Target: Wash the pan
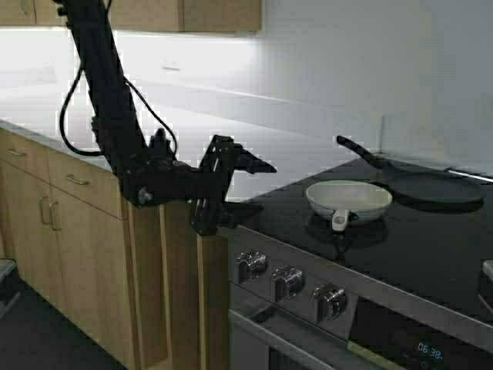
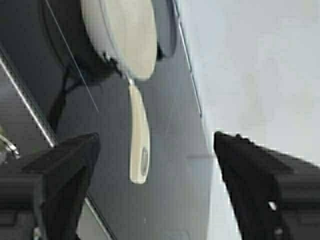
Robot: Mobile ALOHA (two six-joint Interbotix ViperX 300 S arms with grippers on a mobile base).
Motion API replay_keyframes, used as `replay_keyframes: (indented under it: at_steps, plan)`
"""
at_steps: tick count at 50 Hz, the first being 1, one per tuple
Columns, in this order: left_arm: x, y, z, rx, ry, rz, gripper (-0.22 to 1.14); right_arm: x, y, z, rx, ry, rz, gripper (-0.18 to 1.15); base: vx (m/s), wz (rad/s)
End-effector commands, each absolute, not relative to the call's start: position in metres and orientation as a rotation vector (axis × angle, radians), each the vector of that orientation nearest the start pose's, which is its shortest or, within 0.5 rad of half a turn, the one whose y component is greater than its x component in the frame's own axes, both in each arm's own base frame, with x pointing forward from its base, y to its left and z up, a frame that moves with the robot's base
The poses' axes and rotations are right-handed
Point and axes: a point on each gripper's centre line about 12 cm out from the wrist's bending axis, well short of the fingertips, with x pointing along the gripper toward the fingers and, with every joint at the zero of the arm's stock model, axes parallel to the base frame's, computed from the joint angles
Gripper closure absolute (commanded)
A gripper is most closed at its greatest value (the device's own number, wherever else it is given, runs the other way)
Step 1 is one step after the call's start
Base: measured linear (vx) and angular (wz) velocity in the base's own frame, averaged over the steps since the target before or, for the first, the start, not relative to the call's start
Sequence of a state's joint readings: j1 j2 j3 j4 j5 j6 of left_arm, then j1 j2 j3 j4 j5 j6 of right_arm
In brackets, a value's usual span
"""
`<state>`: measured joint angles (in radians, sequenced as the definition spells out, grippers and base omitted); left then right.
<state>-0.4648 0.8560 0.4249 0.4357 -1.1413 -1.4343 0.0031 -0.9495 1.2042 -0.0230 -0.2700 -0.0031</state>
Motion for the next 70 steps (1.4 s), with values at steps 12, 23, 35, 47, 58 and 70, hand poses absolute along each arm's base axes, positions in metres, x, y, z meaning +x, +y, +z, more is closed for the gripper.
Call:
replay_keyframes:
  at_steps: [12,23,35,47,58,70]
  plan:
    - [0.419,-0.301,-0.041,-1.201,0.691,-0.682,-0.09,0.202,0.002,0.282,-0.028,-0.025,0.011,0.91,0.00,-0.01]
    - [0.429,-0.322,-0.046,-1.179,0.699,-0.684,-0.09,0.202,0.002,0.282,-0.027,-0.025,0.011,0.91,0.00,0.00]
    - [0.442,-0.339,-0.055,-1.210,0.683,-0.658,-0.09,0.201,0.002,0.282,-0.027,-0.026,0.011,0.91,0.00,0.00]
    - [0.448,-0.359,-0.061,-1.266,0.699,-0.660,-0.09,0.202,0.002,0.282,-0.027,-0.023,0.011,0.91,0.00,0.00]
    - [0.449,-0.379,-0.063,-1.248,0.718,-0.663,-0.09,0.202,0.002,0.282,-0.027,-0.025,0.011,0.91,0.00,0.00]
    - [0.448,-0.396,-0.064,-1.263,0.717,-0.665,-0.09,0.202,0.002,0.282,-0.027,-0.025,0.011,0.91,0.00,0.00]
